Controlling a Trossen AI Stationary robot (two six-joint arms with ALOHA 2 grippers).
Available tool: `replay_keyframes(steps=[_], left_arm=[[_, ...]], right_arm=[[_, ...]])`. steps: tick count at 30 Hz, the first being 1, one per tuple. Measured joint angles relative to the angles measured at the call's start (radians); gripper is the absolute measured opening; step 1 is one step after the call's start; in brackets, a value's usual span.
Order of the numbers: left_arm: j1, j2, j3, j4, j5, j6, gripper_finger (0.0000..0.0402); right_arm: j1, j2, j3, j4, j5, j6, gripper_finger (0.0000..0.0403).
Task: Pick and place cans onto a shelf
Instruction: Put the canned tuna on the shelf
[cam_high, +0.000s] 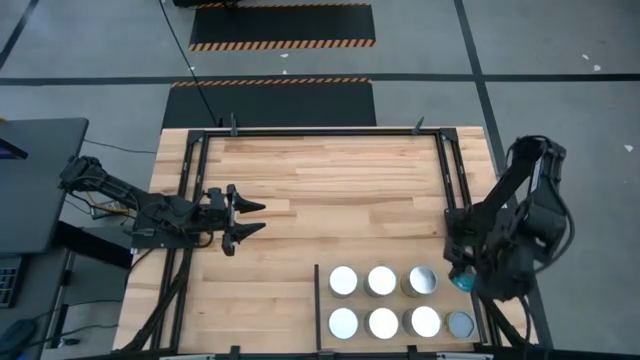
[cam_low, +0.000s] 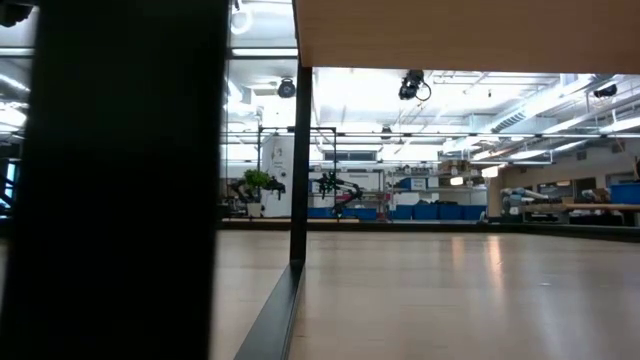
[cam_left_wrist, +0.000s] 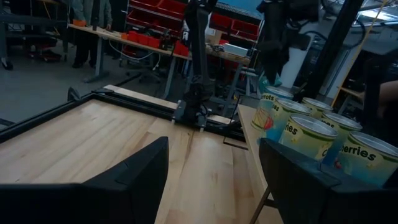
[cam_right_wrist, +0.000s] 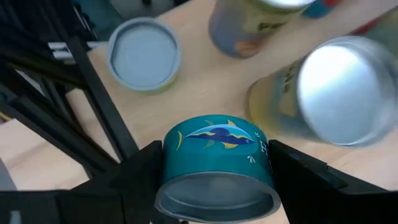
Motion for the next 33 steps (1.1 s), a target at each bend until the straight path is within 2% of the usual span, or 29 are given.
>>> replay_keyframes(steps=[6,13,25,33], left_arm=[[0.000,0.000,0.000,0.000,0.000,0.000,0.0256],[0.000,0.000,0.000,0.000,0.000,0.000,0.0256],[0.000,0.000,0.000,0.000,0.000,0.000,0.0256],[0.000,0.000,0.000,0.000,0.000,0.000,0.0256]], right_arm=[[0.069,0.056,0.000,-0.021,0.023,-0.001,0.0275],[0.136,0.123,0.000,-0.016,0.022,-0.143,0.0275],[0.147,0.307,0.000,-0.038,0.057,-0.427,0.0275],[0.147,0.335,0.002,-0.105,0.084,-0.549,0.0276]])
